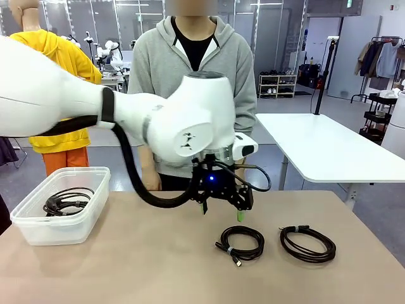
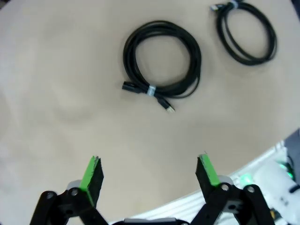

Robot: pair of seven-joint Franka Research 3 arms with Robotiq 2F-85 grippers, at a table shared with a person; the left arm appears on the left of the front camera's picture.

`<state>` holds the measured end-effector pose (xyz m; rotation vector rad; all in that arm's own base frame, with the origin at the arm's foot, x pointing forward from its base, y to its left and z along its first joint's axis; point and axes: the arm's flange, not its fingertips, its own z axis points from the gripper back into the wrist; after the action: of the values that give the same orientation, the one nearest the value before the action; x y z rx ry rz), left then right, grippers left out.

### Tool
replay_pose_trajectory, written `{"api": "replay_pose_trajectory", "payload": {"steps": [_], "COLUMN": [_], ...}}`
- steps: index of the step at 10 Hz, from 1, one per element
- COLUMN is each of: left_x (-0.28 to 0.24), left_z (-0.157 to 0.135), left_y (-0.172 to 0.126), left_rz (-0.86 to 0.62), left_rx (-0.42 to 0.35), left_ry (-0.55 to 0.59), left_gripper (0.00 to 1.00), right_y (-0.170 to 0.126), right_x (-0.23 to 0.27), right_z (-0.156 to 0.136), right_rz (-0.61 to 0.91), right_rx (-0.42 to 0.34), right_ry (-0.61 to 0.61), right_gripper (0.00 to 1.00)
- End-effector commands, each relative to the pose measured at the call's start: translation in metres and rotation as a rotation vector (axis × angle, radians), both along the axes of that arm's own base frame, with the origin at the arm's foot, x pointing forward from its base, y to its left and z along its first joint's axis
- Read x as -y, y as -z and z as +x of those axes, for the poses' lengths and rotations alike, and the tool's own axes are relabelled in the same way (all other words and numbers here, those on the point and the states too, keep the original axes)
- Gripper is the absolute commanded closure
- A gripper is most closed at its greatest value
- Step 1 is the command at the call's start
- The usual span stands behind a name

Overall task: Organize and store the cables.
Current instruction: Place the USB Extension Cable into the Organizing box.

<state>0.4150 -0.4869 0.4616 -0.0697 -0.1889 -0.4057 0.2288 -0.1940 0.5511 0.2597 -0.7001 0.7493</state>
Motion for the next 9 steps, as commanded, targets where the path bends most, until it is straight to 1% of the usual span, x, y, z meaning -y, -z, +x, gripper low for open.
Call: {"api": "replay_pose_trajectory", "payload": {"steps": [1,3,4,5,6,7,8,9], "left_x": [0.042,0.05,0.048,0.046,0.043,0.042,0.045,0.057], "left_z": [0.019,0.023,0.023,0.025,0.024,0.021,0.017,0.012], "left_y": [0.002,0.013,0.017,0.023,0.029,0.034,0.041,0.051], "left_rz": [0.082,0.076,0.1,0.102,0.077,0.033,0.062,0.071], "left_rx": [-0.028,-0.024,-0.011,-0.017,-0.039,-0.08,-0.092,-0.128], "left_ry": [0.007,-0.011,-0.046,-0.064,-0.098,-0.18,-0.274,-0.33], "left_gripper": [0.0,0.0,0.0,0.0,0.0,0.0,0.0,0.0], "right_y": [-0.001,-0.001,-0.001,-0.001,-0.001,-0.001,-0.001,-0.001], "right_x": [-0.002,-0.002,-0.002,-0.002,-0.002,-0.002,-0.002,-0.002], "right_z": [0.0,0.0,0.0,0.0,0.0,0.0,0.0,0.0], "right_rz": [-0.003,-0.003,-0.003,-0.003,-0.003,-0.003,-0.003,-0.003], "right_rx": [-0.015,-0.015,-0.015,-0.015,-0.015,-0.015,-0.015,-0.015], "right_ry": [0.022,0.022,0.022,0.022,0.022,0.022,0.022,0.022], "right_gripper": [0.0,0.0,0.0,0.0,0.0,0.0,0.0,0.0]}}
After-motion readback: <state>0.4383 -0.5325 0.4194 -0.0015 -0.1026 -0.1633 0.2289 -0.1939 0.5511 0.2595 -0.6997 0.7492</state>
